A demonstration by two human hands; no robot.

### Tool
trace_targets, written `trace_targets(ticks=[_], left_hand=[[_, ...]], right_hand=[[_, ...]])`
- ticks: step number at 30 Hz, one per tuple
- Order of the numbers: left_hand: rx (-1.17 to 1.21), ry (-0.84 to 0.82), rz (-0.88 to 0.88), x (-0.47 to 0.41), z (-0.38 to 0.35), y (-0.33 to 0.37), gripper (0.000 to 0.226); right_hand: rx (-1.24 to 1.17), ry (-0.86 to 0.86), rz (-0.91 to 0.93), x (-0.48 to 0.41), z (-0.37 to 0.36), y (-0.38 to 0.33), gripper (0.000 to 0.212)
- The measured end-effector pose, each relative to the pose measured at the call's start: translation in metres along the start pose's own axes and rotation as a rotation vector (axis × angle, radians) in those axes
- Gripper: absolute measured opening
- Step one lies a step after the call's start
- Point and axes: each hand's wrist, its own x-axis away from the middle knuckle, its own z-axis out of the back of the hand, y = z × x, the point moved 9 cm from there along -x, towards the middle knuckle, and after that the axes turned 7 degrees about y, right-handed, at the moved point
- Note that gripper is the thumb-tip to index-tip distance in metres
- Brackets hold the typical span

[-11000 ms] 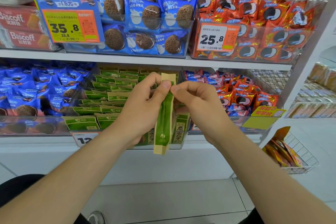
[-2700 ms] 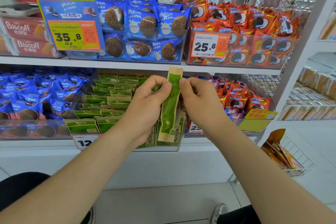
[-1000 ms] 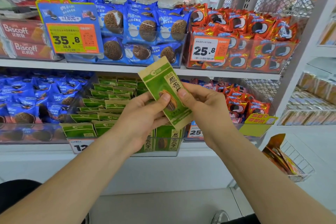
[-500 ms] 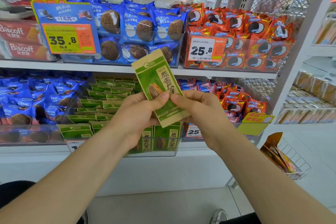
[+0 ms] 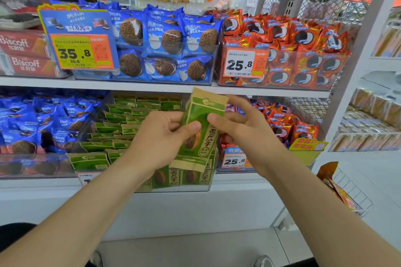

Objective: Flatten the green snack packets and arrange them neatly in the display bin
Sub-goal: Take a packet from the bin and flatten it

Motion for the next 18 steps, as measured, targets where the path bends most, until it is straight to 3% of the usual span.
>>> trace_targets(ticks=[2,5,9,11,14,18], left_hand=[[-0.066,-0.038,-0.096,0.001,-0.002,0.008,0.020],[-0.122,-0.052,-0.234,-0.001,-0.002,0.022,0.026],[-0.283,0.017,-0.212,-0.018,0.011,0.011,0.048],[-0.442,0.056,-0.155,-0.030,0.019,-0.004,0.053],[-0.675,-0.025,-0.134,-0.041,0.013,-0.016,0.055],[-0.855,-0.108,-0.199,-0.063,0.003,-0.028,0.049]], right_hand=[[0.142,-0.067,0.187,0.000,0.000,-0.015,0.060],[0.289,-0.030,0.435,-0.003,0.005,-0.032,0.036],[0.184,0.203,0.618,-0.004,0.026,-0.046,0.018],[0.326,0.303,0.737,0.000,0.029,-0.049,0.017],[0.631,0.351,0.898,0.004,0.015,-0.048,0.011],[0.815,0.387,0.929,-0.018,0.012,-0.030,0.014]])
